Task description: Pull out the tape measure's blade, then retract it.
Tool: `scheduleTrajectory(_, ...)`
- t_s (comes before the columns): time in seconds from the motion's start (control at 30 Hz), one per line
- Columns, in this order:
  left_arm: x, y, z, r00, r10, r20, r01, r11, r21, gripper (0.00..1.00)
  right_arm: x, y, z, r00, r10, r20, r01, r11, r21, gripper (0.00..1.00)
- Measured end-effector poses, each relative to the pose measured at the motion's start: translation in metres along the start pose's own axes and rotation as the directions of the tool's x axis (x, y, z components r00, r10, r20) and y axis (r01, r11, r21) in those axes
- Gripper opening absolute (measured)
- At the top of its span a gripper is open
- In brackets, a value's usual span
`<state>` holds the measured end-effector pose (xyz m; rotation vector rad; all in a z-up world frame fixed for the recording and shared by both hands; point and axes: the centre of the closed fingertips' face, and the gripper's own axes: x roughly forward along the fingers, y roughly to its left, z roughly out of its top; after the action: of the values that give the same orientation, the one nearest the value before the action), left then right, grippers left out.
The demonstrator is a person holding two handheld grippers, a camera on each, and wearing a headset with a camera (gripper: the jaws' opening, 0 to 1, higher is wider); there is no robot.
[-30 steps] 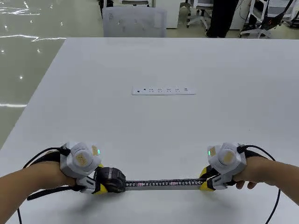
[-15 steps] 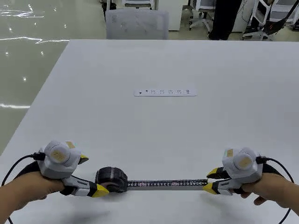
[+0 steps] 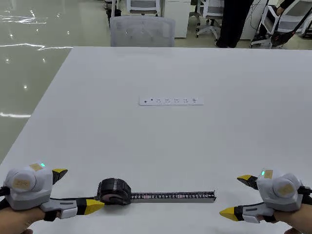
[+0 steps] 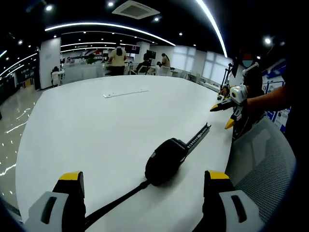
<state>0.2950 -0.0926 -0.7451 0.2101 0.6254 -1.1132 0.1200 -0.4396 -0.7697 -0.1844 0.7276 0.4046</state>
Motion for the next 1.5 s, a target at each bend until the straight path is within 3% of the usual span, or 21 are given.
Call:
scheduleTrajectory(0.1, -0.007, -0.004, -0.004, 0.9998, 0.0, 0.018, 0.0, 1.0, -0.01, 1.0, -0.011, 0.0, -0.006, 0.9993, -0.037, 0.005, 0.037, 0.999, 0.001, 0.93)
scheduleTrajectory(0.2, -0.013, -0.005, -0.004, 0.9996, 0.014, 0.026, -0.015, 0.999, 0.044, 1.0, -0.021, 0.001, -0.01, 0.998, -0.063, 0.012, 0.063, 0.998, 0.017, 0.99)
scheduleTrajectory(0.27, -0.018, -0.003, -0.003, 0.9991, 0.037, 0.021, -0.038, 0.997, 0.07, 1.0, -0.026, 0.005, -0.011, 0.9983, -0.047, 0.033, 0.047, 0.999, 0.02, 0.99)
scheduleTrajectory(0.33, -0.021, -0.005, 0.001, 0.9986, 0.027, 0.046, -0.029, 0.999, 0.033, 1.0, -0.028, 0.006, -0.016, 0.9987, -0.047, 0.021, 0.047, 0.999, 0.02, 1.0)
scheduleTrajectory(0.43, -0.025, -0.007, 0.002, 0.9986, 0.029, 0.045, -0.03, 0.999, 0.037, 1.0, -0.036, 0.003, -0.017, 0.9968, -0.076, 0.022, 0.076, 0.997, 0.005, 1.0)
scheduleTrajectory(0.57, -0.027, -0.008, 0.004, 0.9981, 0.026, 0.056, -0.027, 0.999, 0.018, 1.0, -0.042, 0.007, -0.015, 0.9965, -0.073, 0.039, 0.072, 0.997, 0.027, 1.0)
scheduleTrajectory(0.63, -0.03, -0.012, 0.013, 0.9952, 0.013, 0.097, -0.012, 1.0, -0.009, 1.0, -0.043, 0.008, -0.015, 0.9966, -0.071, 0.041, 0.07, 0.997, 0.028, 1.0)
scheduleTrajectory(0.7, -0.032, -0.013, 0.015, 0.9943, 0.02, 0.105, -0.021, 1.0, 0.008, 1.0, -0.046, 0.009, -0.014, 0.9959, -0.073, 0.052, 0.071, 0.997, 0.042, 1.0)
scheduleTrajectory(0.87, -0.033, -0.012, 0.01, 0.9958, 0.023, 0.089, -0.025, 0.999, 0.02, 1.0, -0.052, 0.007, -0.017, 0.9954, -0.074, 0.06, 0.07, 0.995, 0.069, 1.0)
scheduleTrajectory(1.1, -0.034, -0.011, -0.003, 0.9975, 0.026, 0.065, -0.027, 1.0, 0.013, 1.0, -0.058, 0.005, -0.017, 0.9948, -0.085, 0.056, 0.083, 0.996, 0.033, 1.0)
scheduleTrajectory(1.23, -0.035, -0.014, -0.004, 0.9958, 0.025, 0.088, -0.027, 0.999, 0.018, 1.0, -0.059, 0.007, -0.017, 0.9945, -0.082, 0.065, 0.08, 0.996, 0.029, 1.0)
scheduleTrajectory(1.5, -0.035, -0.012, -0.008, 0.9975, 0.033, 0.063, -0.034, 0.999, 0.026, 1.0, -0.06, 0.007, -0.025, 0.9947, -0.078, 0.067, 0.077, 0.997, 0.027, 1.0)
